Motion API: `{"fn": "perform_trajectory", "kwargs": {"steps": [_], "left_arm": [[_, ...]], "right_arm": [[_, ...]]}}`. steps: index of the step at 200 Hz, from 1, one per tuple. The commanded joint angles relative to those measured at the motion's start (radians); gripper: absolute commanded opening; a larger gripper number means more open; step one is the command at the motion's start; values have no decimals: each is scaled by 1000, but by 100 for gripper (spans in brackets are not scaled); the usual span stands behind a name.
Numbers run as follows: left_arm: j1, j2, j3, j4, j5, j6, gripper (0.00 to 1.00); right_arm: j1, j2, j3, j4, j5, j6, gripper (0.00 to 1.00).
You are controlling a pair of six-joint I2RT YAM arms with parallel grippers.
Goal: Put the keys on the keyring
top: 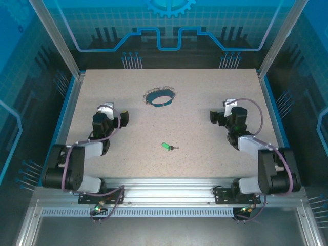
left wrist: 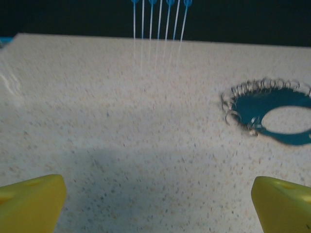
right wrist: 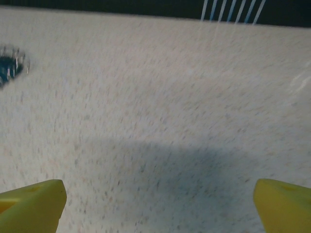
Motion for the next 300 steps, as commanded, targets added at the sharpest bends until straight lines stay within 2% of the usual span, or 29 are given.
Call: {"fn": "perform_trajectory", "kwargs": {"steps": [1, 18, 54, 66, 92, 113, 140, 196, 249, 300], "left_arm": [[-5, -89, 2, -76, -40, 2, 99], [-5, -140, 23, -142, -44, -16, 99], [-6, -189, 133, -387, -21, -163, 99], [-8, -191, 174, -458, -9, -210, 99], [-20, -194, 272, -626, 2, -287, 99], [-29, -194, 345, -759, 23, -338, 99], [-49, -198, 383, -844, 68, -418, 99], [-145, -138, 433, -883, 103, -511, 99], [-241, 26, 540, -902, 99, -534, 99], [-256, 62, 573, -910, 102, -557, 99]], "right_arm": [[-31, -84, 104, -270, 62, 228, 100], [-72, -100, 140, -331, -18, 311, 100], [-55, -77, 262, -462, -114, 283, 100], [-21, -59, 303, -488, -153, 257, 100], [65, 17, 414, -542, -235, 215, 90], [148, 127, 524, -602, -274, 191, 82], [242, 295, 660, -648, -286, 191, 77], [371, 636, 998, -818, -236, 210, 64], [380, 803, 1190, -909, -156, 247, 56], [372, 949, 1384, -983, -165, 224, 49]]}}
